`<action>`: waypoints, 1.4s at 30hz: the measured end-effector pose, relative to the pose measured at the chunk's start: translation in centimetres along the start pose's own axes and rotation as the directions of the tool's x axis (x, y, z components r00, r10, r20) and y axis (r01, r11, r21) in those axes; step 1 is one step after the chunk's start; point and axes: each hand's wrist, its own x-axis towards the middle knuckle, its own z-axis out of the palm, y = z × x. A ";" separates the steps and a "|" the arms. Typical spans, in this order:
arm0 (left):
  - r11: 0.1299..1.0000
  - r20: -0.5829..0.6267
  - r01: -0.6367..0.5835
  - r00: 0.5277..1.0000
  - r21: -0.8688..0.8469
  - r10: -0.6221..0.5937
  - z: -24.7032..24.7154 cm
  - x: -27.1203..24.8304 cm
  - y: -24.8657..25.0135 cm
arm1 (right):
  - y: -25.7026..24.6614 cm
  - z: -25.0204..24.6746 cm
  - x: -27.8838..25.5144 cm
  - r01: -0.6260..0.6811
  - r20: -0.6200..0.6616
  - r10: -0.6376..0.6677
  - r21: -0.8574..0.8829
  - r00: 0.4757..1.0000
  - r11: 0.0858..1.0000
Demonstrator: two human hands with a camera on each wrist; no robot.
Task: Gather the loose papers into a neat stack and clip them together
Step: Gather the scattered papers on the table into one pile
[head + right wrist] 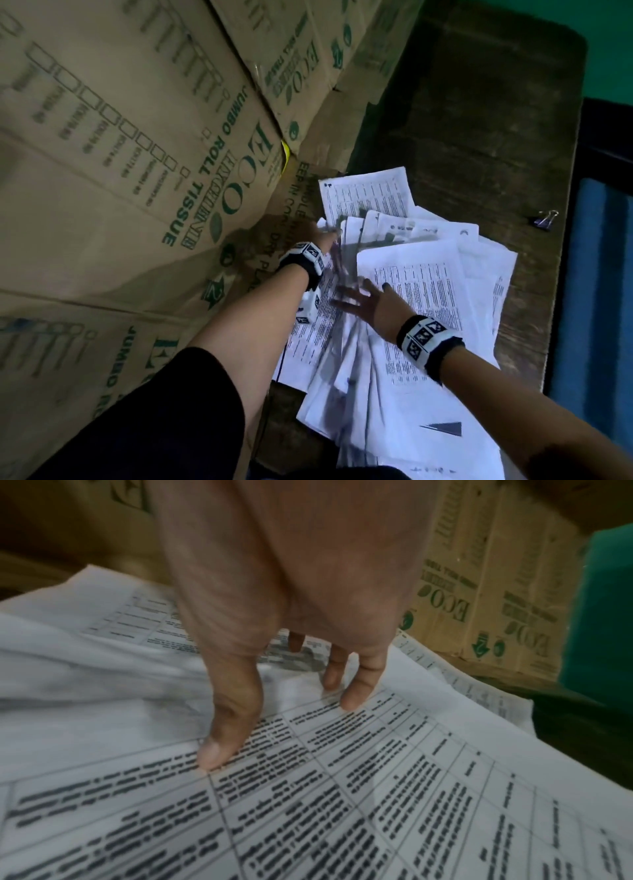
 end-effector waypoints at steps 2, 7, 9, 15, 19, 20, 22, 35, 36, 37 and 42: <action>1.000 0.004 0.000 1.000 0.023 0.000 0.4 0.4 -0.2 | -0.1 0.9 0.2 0.002 0.011 -0.002 -0.038 1.000 0.999; 0.995 0.032 0.054 0.998 0.083 -0.056 0.6 -0.1 -0.9 | -0.4 1.2 -0.8 0.045 0.017 -0.045 0.010 0.999 0.999; 0.996 0.036 0.064 0.997 0.054 -0.066 0.0 0.0 -0.6 | 0.0 0.7 -1.1 0.059 0.007 -0.059 0.016 0.998 0.998; 0.997 0.001 0.074 0.997 -0.036 -0.074 -0.7 0.2 -0.4 | -0.3 0.5 -3.0 0.011 0.049 -0.012 0.029 0.999 1.000; 0.999 -0.001 0.038 0.999 -0.010 -0.038 -1.8 0.1 -0.5 | -0.9 0.8 -3.6 -0.028 0.087 0.024 0.041 0.996 0.999; 0.998 -0.009 0.066 0.998 0.002 -0.066 -1.8 0.2 -1.0 | -1.0 0.8 -3.6 -0.048 0.091 0.044 0.047 0.995 0.998; 0.993 -0.017 0.098 0.995 0.059 -0.097 -1.8 -0.4 -2.4 | -1.2 0.7 -3.3 -0.069 0.072 0.065 0.053 0.995 0.996; 0.983 -0.147 0.004 0.989 0.185 0.023 -3.4 -4.4 -1.1 | -1.3 1.1 -2.7 0.006 0.003 -0.006 0.047 1.000 0.999; 0.983 -0.176 -0.007 0.984 0.182 0.039 -4.4 -4.5 -0.8 | -1.4 0.7 -2.9 0.013 0.000 -0.013 0.055 1.000 0.998; 0.982 -0.201 -0.021 0.978 0.188 0.059 -5.3 -4.9 -0.5 | -1.5 0.4 -3.0 -0.004 0.019 0.003 0.084 1.000 0.996; 0.980 -0.297 -0.138 0.939 0.140 0.174 -8.1 -7.5 -0.3 | -1.5 0.8 -3.0 -0.022 0.037 0.020 0.047 0.999 0.999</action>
